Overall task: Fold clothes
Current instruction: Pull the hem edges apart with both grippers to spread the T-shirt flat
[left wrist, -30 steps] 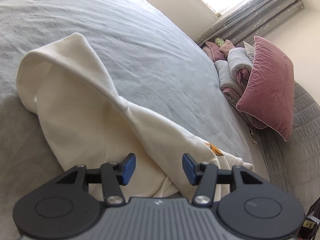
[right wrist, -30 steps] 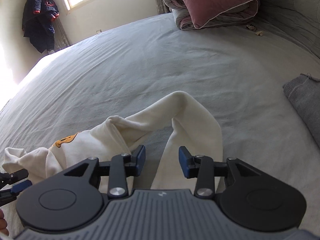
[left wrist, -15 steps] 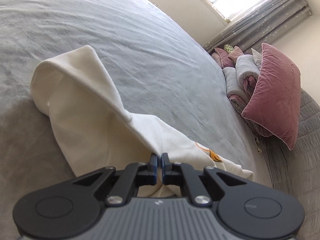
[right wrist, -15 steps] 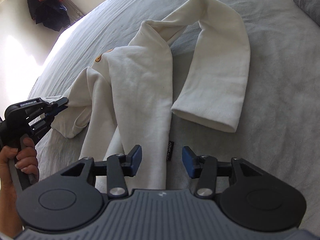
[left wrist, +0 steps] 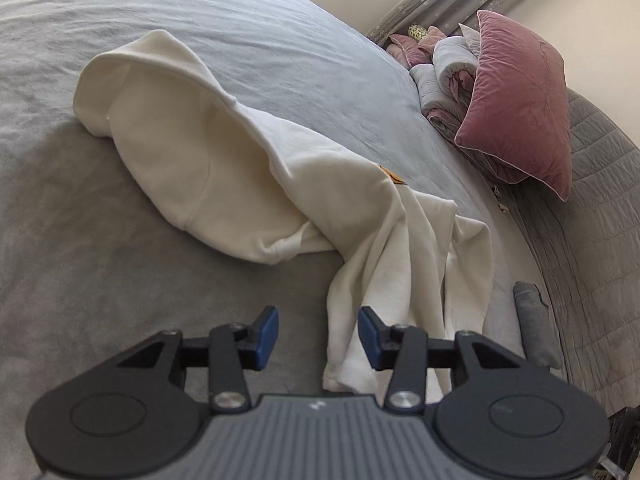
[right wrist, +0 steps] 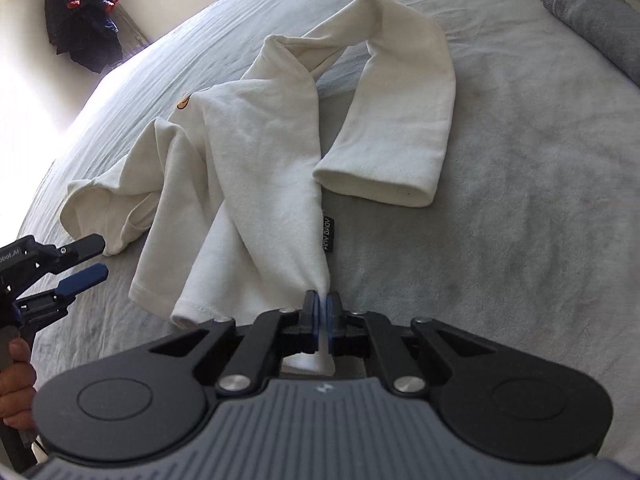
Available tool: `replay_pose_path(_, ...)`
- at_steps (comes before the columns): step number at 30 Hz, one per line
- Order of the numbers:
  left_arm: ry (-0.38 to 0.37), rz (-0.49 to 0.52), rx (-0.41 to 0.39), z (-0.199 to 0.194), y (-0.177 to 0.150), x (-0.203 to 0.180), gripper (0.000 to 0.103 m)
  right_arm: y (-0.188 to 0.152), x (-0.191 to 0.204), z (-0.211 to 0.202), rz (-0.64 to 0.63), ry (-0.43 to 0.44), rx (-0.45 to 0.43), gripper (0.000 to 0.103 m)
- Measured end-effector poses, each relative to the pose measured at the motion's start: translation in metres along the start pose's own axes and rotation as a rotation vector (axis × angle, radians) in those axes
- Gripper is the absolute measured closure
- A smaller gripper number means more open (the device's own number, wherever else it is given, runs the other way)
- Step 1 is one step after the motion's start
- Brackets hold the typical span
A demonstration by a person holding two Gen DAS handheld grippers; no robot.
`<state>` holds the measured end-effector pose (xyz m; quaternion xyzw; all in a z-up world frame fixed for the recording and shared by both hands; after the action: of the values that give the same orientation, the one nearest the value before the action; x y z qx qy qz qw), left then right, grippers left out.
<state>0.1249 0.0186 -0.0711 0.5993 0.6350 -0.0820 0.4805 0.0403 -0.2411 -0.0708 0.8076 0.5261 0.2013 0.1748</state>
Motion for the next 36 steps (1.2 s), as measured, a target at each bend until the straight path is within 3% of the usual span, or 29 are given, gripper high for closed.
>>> replay_pose_path(5,-0.028,-0.088,0.043,0.023,-0.020,0.001,0.058,0.029,-0.038,-0.007,-0.012,-0.116,-0.080,0.100)
replay_pose_path(9,-0.028,-0.116,0.032,0.039,-0.025,0.000,0.058,0.051,-0.064,-0.003,0.042,-0.125,-0.073,0.100)
replay_pose_path(12,-0.023,-0.114,0.009,0.045,-0.025,-0.001,0.061,0.047,-0.062,0.000,0.045,-0.093,-0.053,0.098)
replay_pose_path(14,-0.013,-0.109,0.010,0.047,-0.025,-0.001,0.070,0.043,-0.060,0.001,0.040,-0.075,-0.044,0.091)
replay_pose_path(15,0.003,-0.102,0.025,0.048,-0.025,-0.001,0.088,0.040,-0.058,0.000,0.032,-0.075,-0.045,0.087)
replay_pose_path(16,0.018,-0.096,0.037,0.048,-0.026,-0.001,0.095,0.037,-0.057,0.000,0.023,-0.075,-0.045,0.085)
replay_pose_path(18,0.040,-0.088,0.036,0.042,-0.027,-0.001,0.096,0.032,-0.054,-0.001,0.001,-0.065,-0.052,0.082)
replay_pose_path(20,0.075,-0.071,0.030,0.031,-0.025,-0.004,0.097,0.029,-0.053,-0.001,-0.018,-0.069,-0.052,0.083)
replay_pose_path(21,0.091,-0.061,0.028,0.025,-0.024,-0.005,0.097,0.028,-0.053,-0.001,-0.027,-0.073,-0.050,0.093)
replay_pose_path(23,0.121,-0.047,0.026,0.007,-0.021,-0.008,0.097,0.027,-0.052,-0.001,-0.040,-0.077,-0.049,0.097)
replay_pose_path(29,0.169,0.021,0.015,-0.061,-0.017,-0.020,0.098,0.028,-0.053,-0.021,-0.054,-0.060,-0.068,0.099)
replay_pose_path(36,0.152,0.115,0.049,-0.121,-0.035,-0.035,0.099,0.019,-0.055,-0.055,-0.095,-0.053,-0.071,0.099)
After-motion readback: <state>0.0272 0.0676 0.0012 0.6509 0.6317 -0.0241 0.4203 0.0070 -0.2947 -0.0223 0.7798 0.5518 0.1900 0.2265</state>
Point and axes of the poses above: each gripper's, at about its wrist camera, not at the fingertips, and z roughly the way its jaws point, x to its left, y to its top, the point moved 6 cm from there along z, roughly the way its jaws point, and after that the axes turned 14 degrees about -y, right-handed, at the moved point
